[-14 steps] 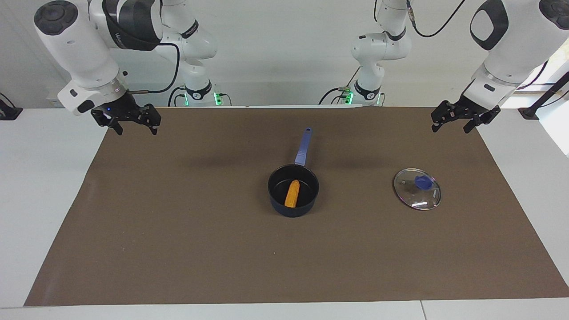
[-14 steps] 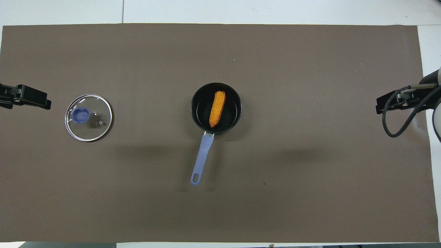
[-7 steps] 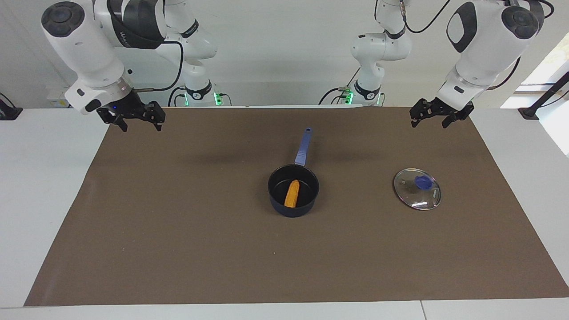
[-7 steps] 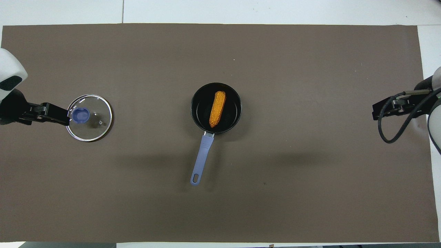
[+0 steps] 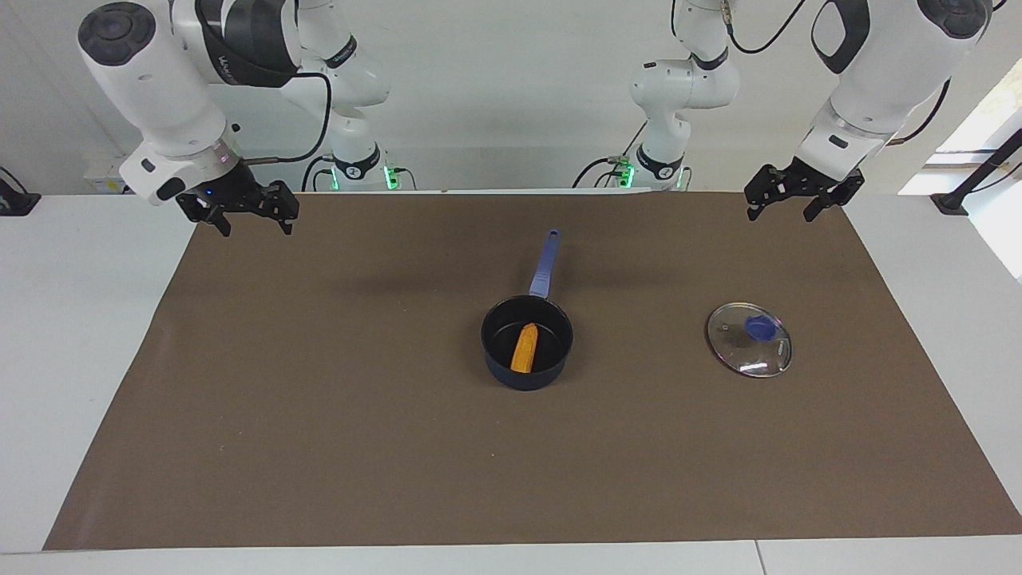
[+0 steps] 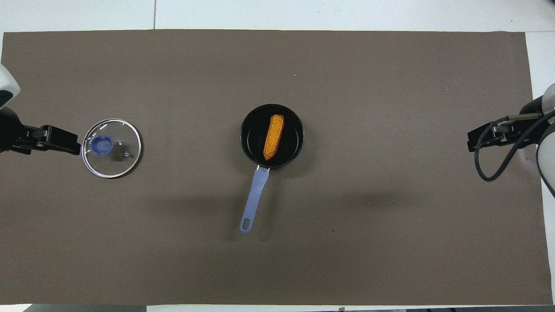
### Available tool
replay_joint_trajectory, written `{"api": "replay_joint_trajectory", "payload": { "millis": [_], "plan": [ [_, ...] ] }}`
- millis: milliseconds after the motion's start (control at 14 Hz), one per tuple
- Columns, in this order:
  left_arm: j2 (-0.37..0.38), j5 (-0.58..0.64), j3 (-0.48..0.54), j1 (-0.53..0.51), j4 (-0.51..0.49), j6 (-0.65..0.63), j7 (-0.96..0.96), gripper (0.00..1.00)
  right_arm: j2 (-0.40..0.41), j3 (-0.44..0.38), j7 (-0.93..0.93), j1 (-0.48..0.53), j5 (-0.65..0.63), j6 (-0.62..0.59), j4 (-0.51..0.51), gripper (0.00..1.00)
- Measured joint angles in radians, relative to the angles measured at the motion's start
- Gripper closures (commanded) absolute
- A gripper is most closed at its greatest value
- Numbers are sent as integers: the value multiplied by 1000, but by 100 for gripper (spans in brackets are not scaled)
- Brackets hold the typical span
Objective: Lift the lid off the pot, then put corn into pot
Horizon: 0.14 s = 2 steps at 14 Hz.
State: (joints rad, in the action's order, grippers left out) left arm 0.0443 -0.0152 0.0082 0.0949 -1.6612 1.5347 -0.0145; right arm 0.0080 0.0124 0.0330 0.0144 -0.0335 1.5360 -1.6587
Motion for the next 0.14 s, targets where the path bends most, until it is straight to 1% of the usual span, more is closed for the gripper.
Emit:
{"api": "replay_joint_trajectory", "payload": {
  "millis": [143],
  "plan": [
    [0,0,0,0,0,0,0,0,0,0,0,0,0,0,0,0]
  ]
}}
